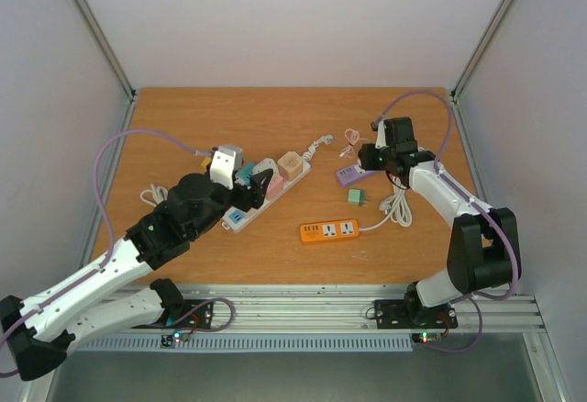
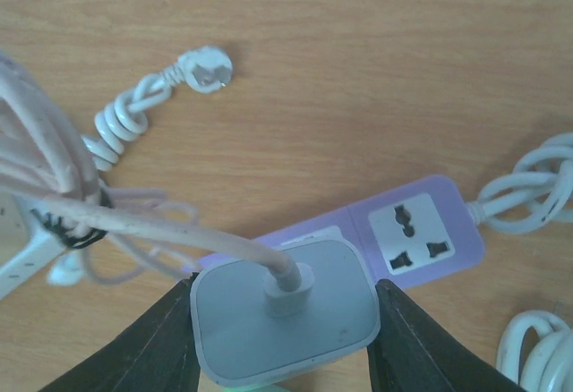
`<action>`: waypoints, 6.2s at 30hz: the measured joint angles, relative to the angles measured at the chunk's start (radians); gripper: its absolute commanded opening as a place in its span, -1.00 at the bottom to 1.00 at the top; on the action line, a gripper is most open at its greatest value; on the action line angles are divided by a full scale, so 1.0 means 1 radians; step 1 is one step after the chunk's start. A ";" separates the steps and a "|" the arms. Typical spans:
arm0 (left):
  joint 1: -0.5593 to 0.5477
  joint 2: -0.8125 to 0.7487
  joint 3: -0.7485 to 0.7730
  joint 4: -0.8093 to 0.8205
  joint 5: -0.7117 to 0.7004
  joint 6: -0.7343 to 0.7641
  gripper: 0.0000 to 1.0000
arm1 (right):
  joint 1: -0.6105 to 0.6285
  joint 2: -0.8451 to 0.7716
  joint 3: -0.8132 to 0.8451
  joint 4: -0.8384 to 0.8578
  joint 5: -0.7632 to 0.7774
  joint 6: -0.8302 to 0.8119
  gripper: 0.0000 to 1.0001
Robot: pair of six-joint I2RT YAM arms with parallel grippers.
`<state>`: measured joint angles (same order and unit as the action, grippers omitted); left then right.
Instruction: Insert the plug
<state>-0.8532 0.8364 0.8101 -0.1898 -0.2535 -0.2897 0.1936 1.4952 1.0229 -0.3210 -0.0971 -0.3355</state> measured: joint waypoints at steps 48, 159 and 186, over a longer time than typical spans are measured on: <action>0.000 0.053 -0.004 -0.024 0.019 -0.074 0.69 | -0.059 0.193 0.016 0.078 -0.044 -0.049 -0.38; 0.096 0.045 -0.004 -0.035 0.056 -0.099 0.71 | 0.314 0.159 0.013 0.035 0.328 0.150 -0.36; 0.114 0.068 -0.004 -0.037 0.082 -0.104 0.71 | 0.318 -0.095 -0.065 -0.084 0.415 0.335 0.32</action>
<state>-0.7395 0.9043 0.8059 -0.2268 -0.1715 -0.3939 0.5114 1.3998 0.9577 -0.4053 0.3180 -0.0006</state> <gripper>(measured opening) 0.855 0.608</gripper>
